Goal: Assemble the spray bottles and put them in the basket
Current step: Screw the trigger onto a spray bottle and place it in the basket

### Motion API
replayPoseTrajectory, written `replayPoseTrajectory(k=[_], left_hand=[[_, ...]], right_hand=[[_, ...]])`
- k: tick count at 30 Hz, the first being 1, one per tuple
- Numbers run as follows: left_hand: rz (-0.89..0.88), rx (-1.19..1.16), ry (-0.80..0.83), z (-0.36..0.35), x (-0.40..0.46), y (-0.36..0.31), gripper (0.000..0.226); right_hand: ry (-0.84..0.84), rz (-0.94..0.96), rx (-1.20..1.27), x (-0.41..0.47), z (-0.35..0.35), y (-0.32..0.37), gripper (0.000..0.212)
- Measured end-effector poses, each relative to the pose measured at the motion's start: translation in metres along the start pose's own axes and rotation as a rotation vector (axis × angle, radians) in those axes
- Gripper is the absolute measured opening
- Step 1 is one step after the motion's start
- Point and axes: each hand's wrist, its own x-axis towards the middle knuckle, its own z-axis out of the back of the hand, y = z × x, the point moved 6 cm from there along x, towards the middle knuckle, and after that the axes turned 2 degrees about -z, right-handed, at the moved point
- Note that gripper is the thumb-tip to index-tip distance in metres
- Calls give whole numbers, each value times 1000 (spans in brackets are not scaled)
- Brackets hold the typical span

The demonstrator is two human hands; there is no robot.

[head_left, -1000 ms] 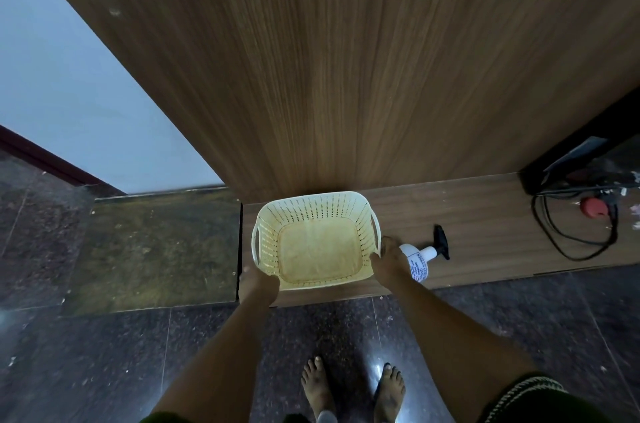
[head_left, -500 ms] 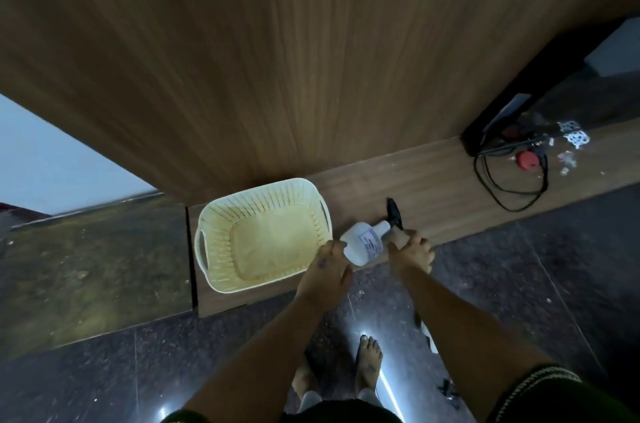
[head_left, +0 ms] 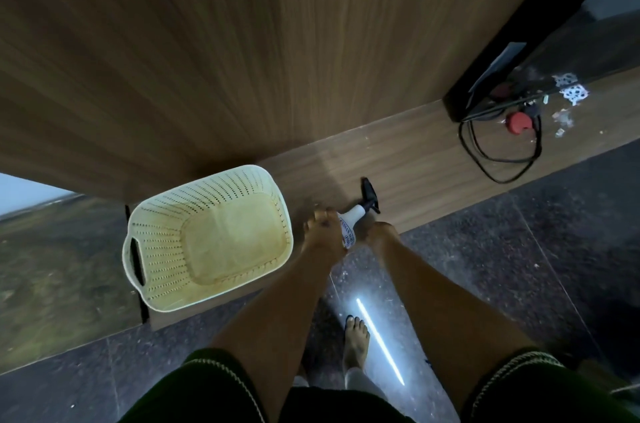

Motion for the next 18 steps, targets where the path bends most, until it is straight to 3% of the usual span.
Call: replayPoseTrajectory(k=[4, 6, 11, 18], left_hand=[[66, 7, 72, -10, 15, 9, 88], [42, -15, 21, -11, 17, 9, 76], [57, -224, -28, 0, 1, 5, 87], [-30, -479, -210, 48, -46, -15, 78]], right_hand=[[59, -41, -3, 8, -11, 10, 46], [137, -22, 40, 4, -20, 11, 45], [155, 10, 224, -6, -15, 4, 40], [93, 70, 192, -54, 19, 33, 46]])
